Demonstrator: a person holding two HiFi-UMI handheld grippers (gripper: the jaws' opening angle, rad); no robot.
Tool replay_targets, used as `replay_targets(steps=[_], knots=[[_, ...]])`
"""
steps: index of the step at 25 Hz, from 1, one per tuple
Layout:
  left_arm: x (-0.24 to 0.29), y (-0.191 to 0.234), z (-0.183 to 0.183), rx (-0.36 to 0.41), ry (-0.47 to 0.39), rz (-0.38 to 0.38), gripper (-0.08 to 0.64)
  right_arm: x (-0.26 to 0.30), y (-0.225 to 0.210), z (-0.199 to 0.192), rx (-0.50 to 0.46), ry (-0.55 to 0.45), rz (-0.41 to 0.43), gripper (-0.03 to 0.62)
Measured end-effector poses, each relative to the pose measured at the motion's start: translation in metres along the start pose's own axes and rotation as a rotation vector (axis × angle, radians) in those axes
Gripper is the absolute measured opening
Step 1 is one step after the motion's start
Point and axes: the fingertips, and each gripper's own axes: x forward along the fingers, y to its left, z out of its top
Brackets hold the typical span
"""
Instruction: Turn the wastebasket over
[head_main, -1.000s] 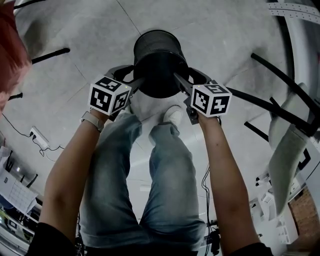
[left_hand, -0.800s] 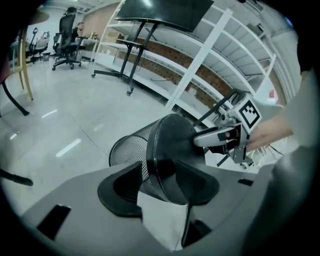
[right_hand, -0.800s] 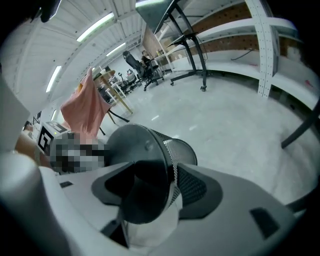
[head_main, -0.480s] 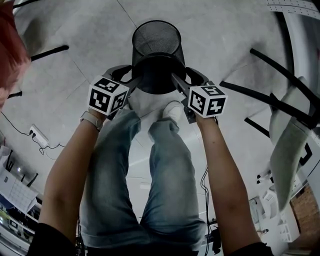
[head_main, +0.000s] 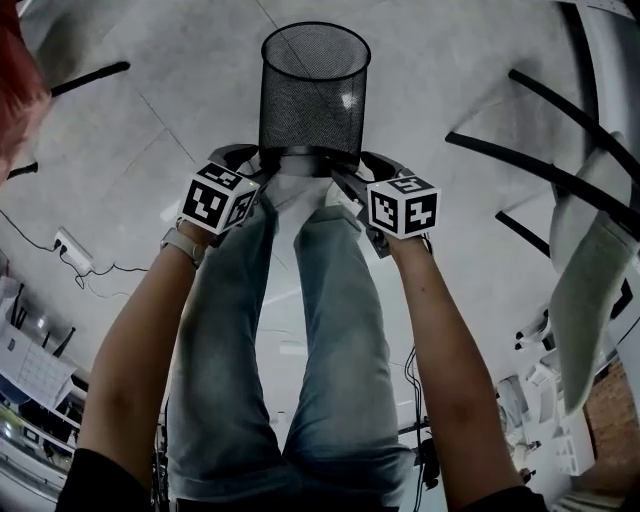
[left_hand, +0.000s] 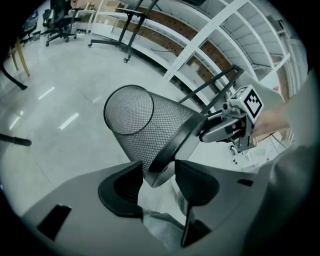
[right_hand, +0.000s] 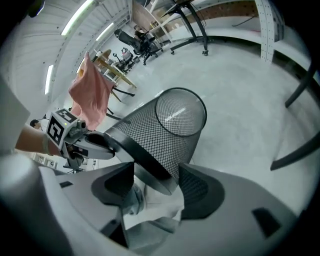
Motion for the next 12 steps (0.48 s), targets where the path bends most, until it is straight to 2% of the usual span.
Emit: replay_targets(steps=[7, 9, 12], knots=[[0.027, 0.008, -0.009, -0.213, -0.013, -0.036, 0.202, 0.025, -0.013, -0.029, 0.010, 0.080, -0.004, 0.268], [0.034, 0.012, -0.004, -0.235, -0.002, -0.039, 0.202, 0.032, -0.020, -0.028, 0.007, 0.097, -0.004, 0.268], [0.036, 0.015, 0.011, -0.210, -0.001, -0.035, 0.202, 0.031, -0.033, -0.014, 0.018, 0.085, -0.015, 0.268]])
